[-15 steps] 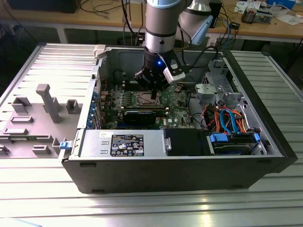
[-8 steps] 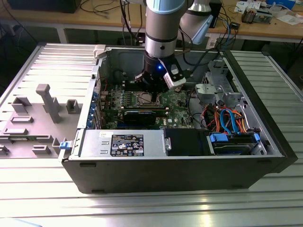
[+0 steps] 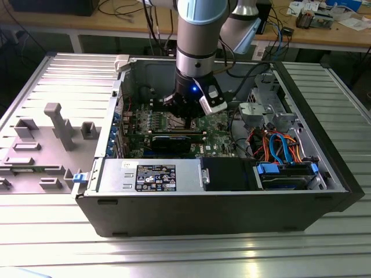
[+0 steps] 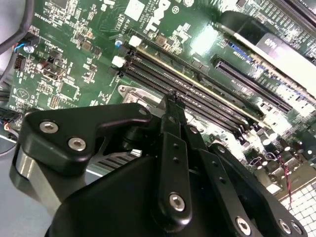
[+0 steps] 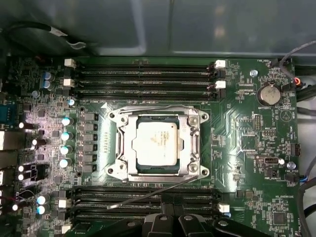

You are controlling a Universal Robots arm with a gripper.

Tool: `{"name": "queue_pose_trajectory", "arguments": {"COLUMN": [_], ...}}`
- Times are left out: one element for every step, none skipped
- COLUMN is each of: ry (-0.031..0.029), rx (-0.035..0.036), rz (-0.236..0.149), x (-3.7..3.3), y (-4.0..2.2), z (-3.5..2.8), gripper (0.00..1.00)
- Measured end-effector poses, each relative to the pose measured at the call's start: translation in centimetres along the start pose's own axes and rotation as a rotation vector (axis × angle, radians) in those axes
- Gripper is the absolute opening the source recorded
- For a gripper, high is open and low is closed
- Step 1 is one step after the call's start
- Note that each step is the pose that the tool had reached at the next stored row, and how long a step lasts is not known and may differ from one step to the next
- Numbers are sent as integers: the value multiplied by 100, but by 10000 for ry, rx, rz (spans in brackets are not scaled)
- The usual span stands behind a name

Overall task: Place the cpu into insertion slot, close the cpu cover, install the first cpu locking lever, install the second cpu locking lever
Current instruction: 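Install the second cpu locking lever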

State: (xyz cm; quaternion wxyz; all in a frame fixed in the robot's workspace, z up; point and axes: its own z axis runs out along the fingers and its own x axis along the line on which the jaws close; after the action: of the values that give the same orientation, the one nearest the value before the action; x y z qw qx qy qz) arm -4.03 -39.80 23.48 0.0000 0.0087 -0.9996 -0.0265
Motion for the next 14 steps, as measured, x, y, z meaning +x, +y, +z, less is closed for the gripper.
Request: {"name": "queue_pose_trajectory", "arguments": {"ry": [-1,-1,0,0,0,1,1,0,0,0,0,0,-3,-9], "rx": [-2,-1,0,0,-2,0,-1,-3,-3,-4,-12,-57,-212,-309], "rz": [0,0,0,0,0,0,0,1,0,1,0,-1,-2,-1], "x": [4,9,16,24,38,52,62,72,87,93,100,109,117,122], "y": [-2,-5,-8,-11,-15,-18,-20,-20,-21,-21,-21,-21,-22,-25], "z": [4,8,12,16,24,34,41,48,57,61,65,69,69,69], "gripper": [11,11,11,11,11,11,11,11,11,11,11,11,11,11]}}
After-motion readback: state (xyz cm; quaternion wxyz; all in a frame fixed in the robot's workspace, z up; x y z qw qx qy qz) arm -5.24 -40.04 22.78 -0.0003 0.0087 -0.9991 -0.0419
